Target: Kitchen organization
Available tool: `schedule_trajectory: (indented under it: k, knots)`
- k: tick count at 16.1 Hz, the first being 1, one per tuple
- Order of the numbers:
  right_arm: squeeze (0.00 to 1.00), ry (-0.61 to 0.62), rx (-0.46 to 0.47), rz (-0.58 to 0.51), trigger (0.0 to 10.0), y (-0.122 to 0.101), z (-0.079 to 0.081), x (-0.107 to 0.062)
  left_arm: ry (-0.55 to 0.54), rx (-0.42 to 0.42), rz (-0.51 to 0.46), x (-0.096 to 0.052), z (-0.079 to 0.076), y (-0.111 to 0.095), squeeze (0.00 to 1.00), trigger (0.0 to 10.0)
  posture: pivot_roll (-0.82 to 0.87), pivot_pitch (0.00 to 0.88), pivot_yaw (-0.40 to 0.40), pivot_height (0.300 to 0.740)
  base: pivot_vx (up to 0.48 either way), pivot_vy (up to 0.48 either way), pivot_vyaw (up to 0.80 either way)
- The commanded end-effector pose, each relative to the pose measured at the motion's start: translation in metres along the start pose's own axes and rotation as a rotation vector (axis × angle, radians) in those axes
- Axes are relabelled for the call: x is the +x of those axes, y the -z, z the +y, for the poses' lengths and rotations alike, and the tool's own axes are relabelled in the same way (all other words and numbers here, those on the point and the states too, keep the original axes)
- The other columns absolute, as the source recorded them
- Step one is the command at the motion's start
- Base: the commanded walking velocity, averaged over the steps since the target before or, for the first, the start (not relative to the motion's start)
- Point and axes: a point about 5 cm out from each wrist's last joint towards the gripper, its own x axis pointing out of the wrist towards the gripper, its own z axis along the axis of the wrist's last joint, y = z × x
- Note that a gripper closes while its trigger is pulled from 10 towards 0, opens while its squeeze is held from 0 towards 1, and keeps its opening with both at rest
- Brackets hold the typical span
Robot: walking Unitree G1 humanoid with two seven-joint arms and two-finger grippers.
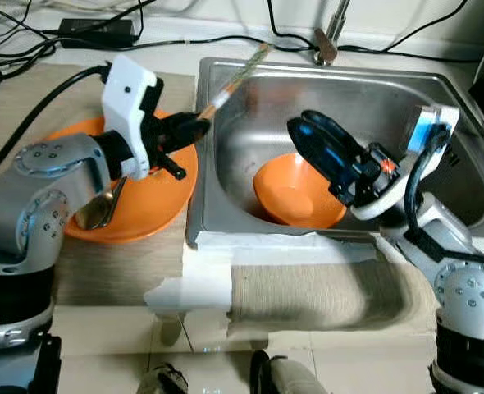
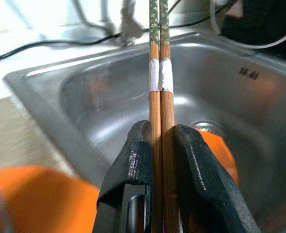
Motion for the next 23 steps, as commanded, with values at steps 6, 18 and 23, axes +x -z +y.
schedule_trajectory:
  k: [6,18,23]
  knots:
    - [1.0,0.113,0.034,-0.024,10.0,0.0,-0.011,0.005,0.12,0.043,-0.103,-0.002,-0.022,-0.009,0.0,0.0,-0.18,0.172,-0.069,0.74,0.0,0.0,0.0]
    - [0.0,0.151,0.121,-0.094,10.0,-0.003,-0.02,0.001,0.216,0.061,-0.097,-0.001,-0.046,0.005,0.0,0.0,-0.16,0.091,-0.074,0.74,0.0,0.0,0.0]
    - [0.0,0.125,0.171,-0.072,10.0,0.004,-0.021,0.013,0.262,0.088,-0.067,-0.003,-0.052,0.007,0.0,0.0,-0.15,0.094,-0.078,0.74,0.0,0.0,0.0]
